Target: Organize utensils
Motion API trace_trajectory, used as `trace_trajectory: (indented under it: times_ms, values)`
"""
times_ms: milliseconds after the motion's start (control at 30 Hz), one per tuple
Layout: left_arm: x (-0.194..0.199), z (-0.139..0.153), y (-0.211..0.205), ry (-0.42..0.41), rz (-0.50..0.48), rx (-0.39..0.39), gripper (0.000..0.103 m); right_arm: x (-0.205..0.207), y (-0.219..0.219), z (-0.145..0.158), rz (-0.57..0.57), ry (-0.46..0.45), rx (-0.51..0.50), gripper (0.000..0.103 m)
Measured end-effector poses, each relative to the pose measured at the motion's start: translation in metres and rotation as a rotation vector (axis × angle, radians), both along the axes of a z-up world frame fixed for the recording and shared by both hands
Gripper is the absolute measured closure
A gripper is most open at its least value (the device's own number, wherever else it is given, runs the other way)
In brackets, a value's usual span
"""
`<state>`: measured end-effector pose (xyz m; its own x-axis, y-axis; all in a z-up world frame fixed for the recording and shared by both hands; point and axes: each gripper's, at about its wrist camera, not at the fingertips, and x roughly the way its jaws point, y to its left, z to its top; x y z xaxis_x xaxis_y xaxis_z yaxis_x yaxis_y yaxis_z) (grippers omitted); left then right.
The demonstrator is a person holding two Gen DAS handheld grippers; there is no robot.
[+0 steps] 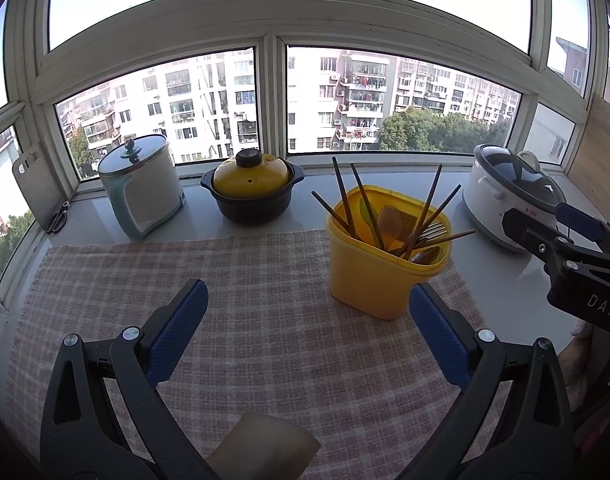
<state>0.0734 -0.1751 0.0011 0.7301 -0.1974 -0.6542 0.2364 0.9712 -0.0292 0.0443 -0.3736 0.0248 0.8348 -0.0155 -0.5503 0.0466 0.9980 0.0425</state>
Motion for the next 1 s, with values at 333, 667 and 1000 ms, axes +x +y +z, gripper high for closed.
trace_trajectory:
  times_ms: [333, 667, 1000]
  values:
    - [0.0022, 0.0003, 0.0003, 0.002, -0.001, -0.001, 0.001, 0.002, 0.0022, -0.0017, 0.001, 0.002, -0.004, 0.0]
    - [0.0036, -0.0004, -0.0003, 0.003, -0.003, -0.002, 0.001, 0.0043, 0.004, -0.0034, -0.001, 0.005, -0.004, 0.0]
    - [0.0039, -0.0014, -0.0007, 0.005, -0.003, 0.0, 0.001, 0.0047, 0.0045, -0.0033, 0.0, 0.005, -0.005, 0.0]
